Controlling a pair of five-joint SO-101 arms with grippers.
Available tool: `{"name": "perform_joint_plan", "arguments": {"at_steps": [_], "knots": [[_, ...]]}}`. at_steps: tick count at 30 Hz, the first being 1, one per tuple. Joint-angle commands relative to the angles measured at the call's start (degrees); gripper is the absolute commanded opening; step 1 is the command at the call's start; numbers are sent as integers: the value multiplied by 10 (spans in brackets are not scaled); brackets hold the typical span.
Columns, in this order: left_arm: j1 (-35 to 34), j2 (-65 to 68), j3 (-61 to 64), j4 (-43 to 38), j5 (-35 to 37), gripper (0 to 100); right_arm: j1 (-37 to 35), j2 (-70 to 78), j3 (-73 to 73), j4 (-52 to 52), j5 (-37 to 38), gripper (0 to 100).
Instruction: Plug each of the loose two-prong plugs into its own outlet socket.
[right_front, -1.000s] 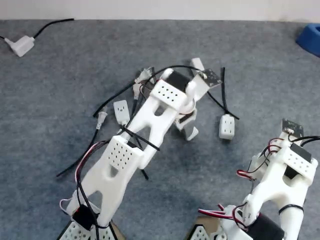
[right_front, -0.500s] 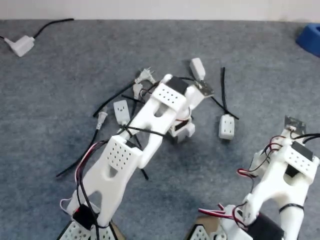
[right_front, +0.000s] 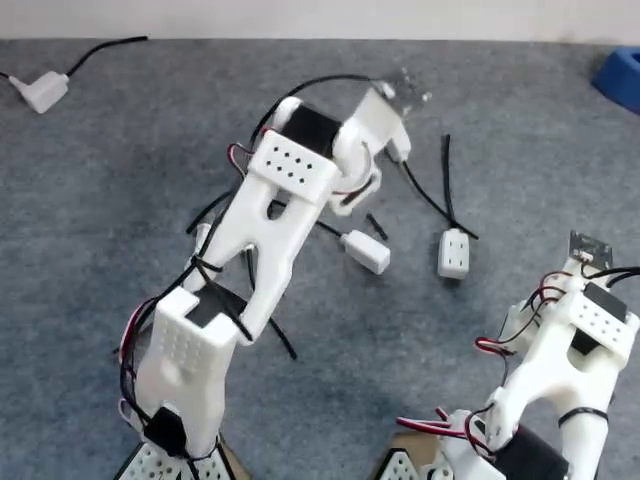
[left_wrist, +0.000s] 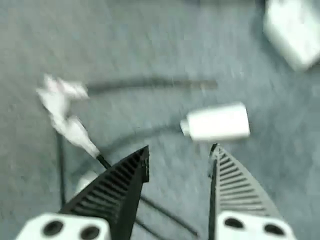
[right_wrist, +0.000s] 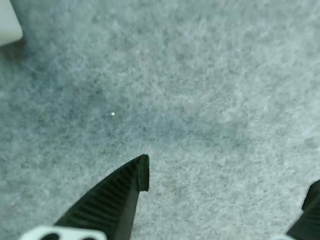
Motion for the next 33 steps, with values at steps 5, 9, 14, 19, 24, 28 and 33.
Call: {"name": "perform_joint_plan", "arguments": {"at_steps": [5,9,14,19,24,28,33], "knots": [[18,94,-21,-163,2,204,-5,-16,-5,3,1,450],[21,179,-80,-184,2,204,-5,-16,-5,1,1,450],[16,262,-154,-163,2,204,-5,-16,-5,0,1,450],[21,271,-233,-44,-16,204,-5,-16,-7,0,1,450],[34,273,-312,62,-4,201,-36,-15,-5,10,1,450],[31,273,-265,66,8,202,-45,-16,-10,34,2,450],[34,274,-216,46,8,200,-45,-16,-6,34,2,450]]}}
